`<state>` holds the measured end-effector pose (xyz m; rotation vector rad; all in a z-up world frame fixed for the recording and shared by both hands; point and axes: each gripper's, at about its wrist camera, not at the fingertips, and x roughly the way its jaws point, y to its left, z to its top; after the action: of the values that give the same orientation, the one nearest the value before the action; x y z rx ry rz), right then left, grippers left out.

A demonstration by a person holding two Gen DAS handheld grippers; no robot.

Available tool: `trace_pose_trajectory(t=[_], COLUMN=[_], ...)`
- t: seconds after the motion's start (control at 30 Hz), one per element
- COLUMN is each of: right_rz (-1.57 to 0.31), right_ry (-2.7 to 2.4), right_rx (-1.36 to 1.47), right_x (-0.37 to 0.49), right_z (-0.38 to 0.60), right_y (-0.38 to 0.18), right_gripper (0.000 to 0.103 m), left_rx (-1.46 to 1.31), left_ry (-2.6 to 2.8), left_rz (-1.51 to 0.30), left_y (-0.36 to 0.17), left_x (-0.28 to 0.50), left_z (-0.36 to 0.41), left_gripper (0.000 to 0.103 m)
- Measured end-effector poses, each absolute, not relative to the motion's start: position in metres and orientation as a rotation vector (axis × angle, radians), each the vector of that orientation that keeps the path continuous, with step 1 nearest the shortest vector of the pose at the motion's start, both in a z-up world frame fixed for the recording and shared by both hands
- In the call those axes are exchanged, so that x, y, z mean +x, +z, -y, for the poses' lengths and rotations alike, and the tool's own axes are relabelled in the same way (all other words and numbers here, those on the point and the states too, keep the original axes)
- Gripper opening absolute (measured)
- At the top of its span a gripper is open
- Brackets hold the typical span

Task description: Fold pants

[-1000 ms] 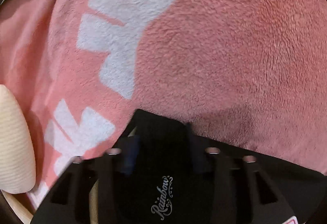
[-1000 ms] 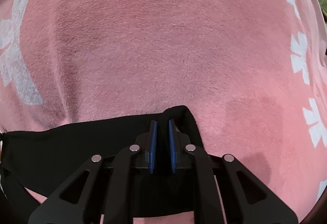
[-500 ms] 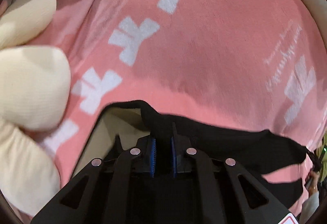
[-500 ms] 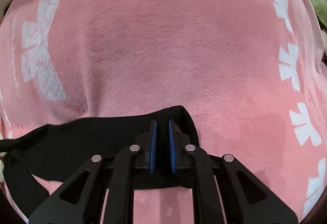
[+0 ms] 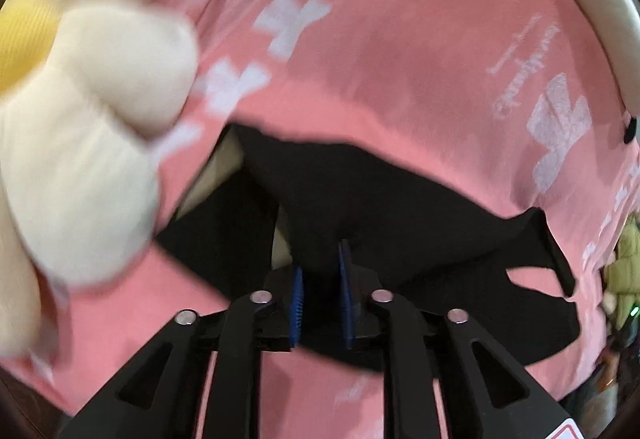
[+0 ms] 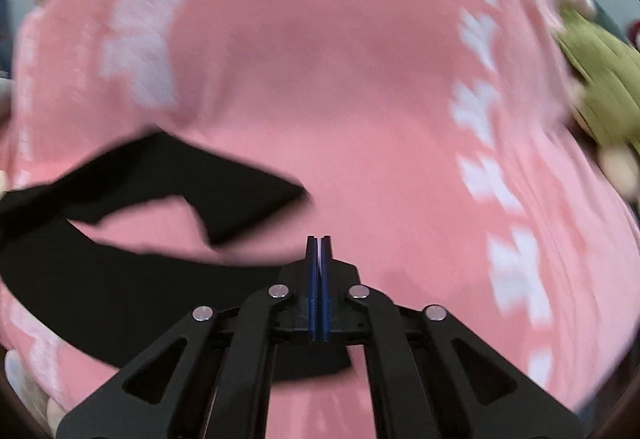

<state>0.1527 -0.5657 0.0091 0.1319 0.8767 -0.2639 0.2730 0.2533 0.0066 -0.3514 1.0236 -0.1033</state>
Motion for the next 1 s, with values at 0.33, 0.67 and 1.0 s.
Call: trace_pose_trajectory(t=[0.33,0.67,1.0], right_rz=[-0.792,-0.889,-0.717], right_ry=[-0.082,-0.29,-0.136], right_rx=[0.417,0.704,0.473], right_x=[0.158,0.264,0.234], right_z=[0.493,0.536,0.537], right_y=[0.008,-0.056,0.071], right_gripper=[0.089,0.066,0.002], left_rx=[-0.752,-1.07,-0.766], left_ry=[-0.112,-0.071,-0.098], left_rz=[-0.927,-0.999,-0.976], left_y=[-0.012,-0.089,-0.018], left_x=[0.244,0.285,0.293], left_z=[-0.235,-0.249,-0.264], left_gripper=[0.081,0.036,0.005])
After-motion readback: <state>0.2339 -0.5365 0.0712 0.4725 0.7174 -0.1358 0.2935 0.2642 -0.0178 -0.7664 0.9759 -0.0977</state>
